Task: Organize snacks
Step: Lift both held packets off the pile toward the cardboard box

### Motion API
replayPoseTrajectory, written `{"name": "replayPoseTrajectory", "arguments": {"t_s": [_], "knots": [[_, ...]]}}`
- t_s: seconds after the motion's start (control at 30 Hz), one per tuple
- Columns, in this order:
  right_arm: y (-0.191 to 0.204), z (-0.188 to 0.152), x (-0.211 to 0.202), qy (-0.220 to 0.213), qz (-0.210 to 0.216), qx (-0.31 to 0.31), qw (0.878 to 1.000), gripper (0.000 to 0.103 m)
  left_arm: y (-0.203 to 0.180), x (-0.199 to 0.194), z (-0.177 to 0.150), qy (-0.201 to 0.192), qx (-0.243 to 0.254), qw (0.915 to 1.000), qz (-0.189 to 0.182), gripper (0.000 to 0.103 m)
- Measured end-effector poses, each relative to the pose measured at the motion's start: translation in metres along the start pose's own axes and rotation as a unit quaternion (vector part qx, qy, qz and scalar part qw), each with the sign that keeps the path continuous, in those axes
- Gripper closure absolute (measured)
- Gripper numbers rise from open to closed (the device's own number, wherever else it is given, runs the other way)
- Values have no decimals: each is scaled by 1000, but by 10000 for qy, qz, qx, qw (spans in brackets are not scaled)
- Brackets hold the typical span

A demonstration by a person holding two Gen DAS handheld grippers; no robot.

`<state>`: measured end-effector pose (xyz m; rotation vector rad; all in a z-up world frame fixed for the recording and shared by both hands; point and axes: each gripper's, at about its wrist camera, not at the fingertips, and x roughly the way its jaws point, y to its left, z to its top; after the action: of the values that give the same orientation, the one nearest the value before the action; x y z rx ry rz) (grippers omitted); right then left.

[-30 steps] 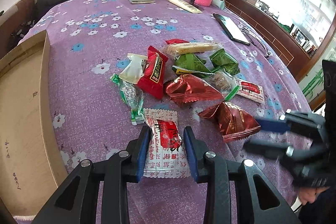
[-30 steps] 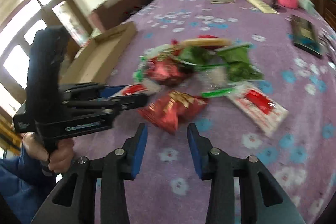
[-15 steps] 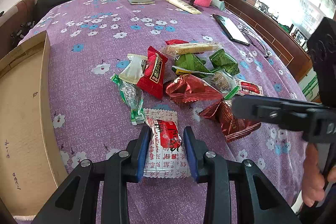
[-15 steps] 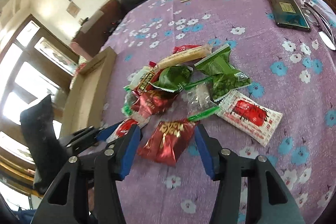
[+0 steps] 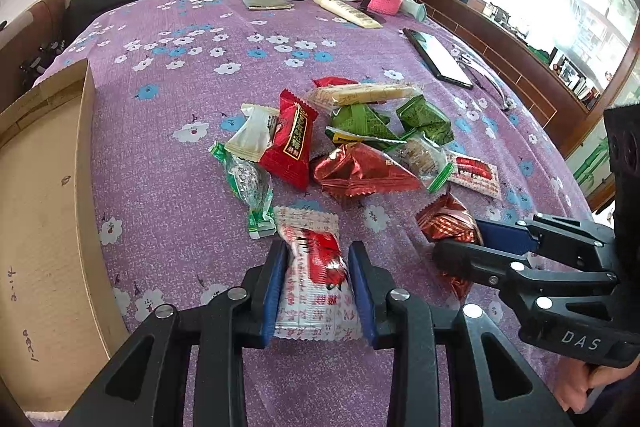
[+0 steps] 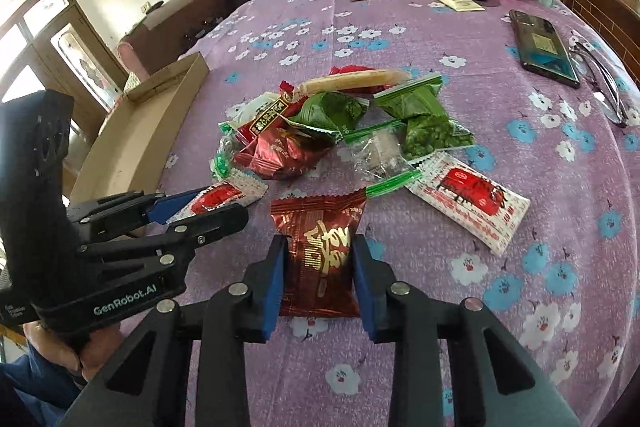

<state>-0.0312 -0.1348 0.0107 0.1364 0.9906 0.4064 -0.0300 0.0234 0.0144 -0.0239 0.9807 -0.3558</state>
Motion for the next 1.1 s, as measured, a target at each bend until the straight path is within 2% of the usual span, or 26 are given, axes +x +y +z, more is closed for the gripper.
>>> {"name": "replayPoseTrajectory", "arguments": {"t_s": [0.2, 0.33, 0.57, 0.8, 1.1], "knots": [[-5, -2, -8, -115, 45, 111, 9999, 73, -2, -4, -2, -9, 26, 10000, -14, 73], [-4, -2, -7, -107, 33, 61, 9999, 73, -6, 1, -3, 107, 125, 9997, 175, 72], [-1, -5, -5, -128, 32, 15, 9999, 73, -14, 2, -6, 51, 318, 9985, 433, 75], [-1, -4, -13, -275, 41, 23, 9996, 73, -6, -8, -6, -91, 77, 9998, 142, 76], [10, -1, -18, -347, 160, -81, 9992, 73, 6, -28, -3, -285, -105, 9995, 70, 76]]}}
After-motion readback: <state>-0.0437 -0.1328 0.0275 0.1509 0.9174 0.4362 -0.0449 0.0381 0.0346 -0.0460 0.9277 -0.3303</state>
